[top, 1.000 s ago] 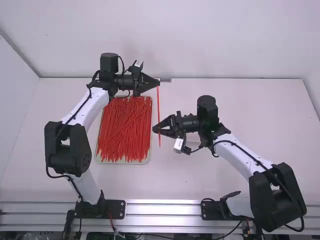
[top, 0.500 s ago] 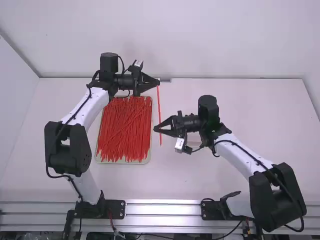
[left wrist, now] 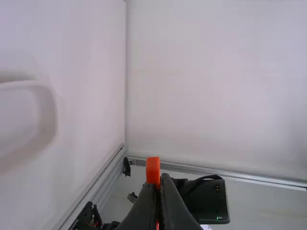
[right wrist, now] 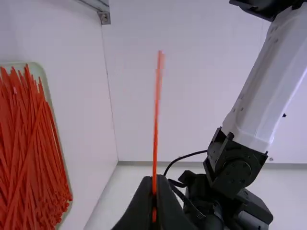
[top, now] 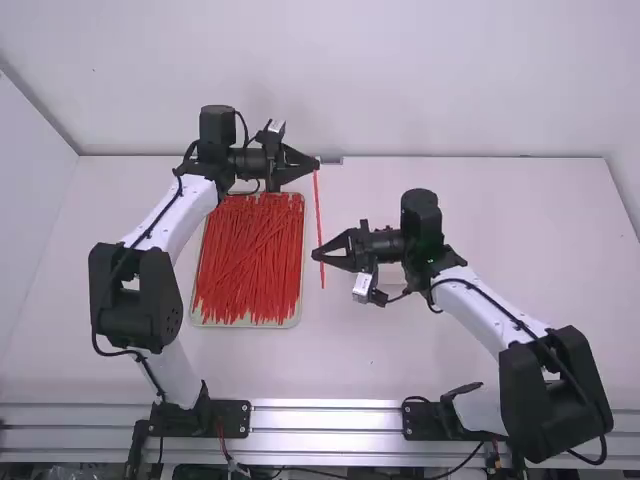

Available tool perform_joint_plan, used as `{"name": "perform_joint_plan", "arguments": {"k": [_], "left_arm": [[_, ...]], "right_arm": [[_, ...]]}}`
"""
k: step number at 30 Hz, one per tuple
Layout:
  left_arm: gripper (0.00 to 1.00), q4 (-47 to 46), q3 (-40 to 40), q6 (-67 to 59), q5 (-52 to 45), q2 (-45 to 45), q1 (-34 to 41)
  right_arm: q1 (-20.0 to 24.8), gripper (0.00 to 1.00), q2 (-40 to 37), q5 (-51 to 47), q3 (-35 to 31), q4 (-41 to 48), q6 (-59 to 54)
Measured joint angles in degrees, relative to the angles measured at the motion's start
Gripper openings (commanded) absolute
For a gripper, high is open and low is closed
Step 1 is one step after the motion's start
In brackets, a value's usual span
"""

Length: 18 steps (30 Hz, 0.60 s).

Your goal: Fasten the cable tie

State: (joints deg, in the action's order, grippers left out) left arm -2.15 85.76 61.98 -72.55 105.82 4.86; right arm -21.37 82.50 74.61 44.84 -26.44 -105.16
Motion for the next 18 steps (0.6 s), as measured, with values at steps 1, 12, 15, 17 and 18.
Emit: {"name": "perform_joint_plan", "arguments": {"k": [1,12,15,17,18], "left_arm": [[0.02,0.0,0.0,0.0,0.0,0.0,0.0],[0.02,0.0,0.0,-0.4,0.0,0.0,0.0],[0.02,0.0,0.0,-0.5,0.0,0.0,0.0],[0.02,0.0,0.0,-0.5,0.0,0.0,0.0],[0.02,0.0,0.0,-0.5,0.0,0.0,0.0]], "right_arm": [[0.0,0.00,0.0,0.0,0.0,0.0,0.0],[0.0,0.00,0.0,0.0,0.0,0.0,0.0],[0.0,0.00,0.0,0.0,0.0,0.0,0.0],[0.0,0.00,0.0,0.0,0.0,0.0,0.0],[0.0,0.00,0.0,0.0,0.0,0.0,0.0]]}}
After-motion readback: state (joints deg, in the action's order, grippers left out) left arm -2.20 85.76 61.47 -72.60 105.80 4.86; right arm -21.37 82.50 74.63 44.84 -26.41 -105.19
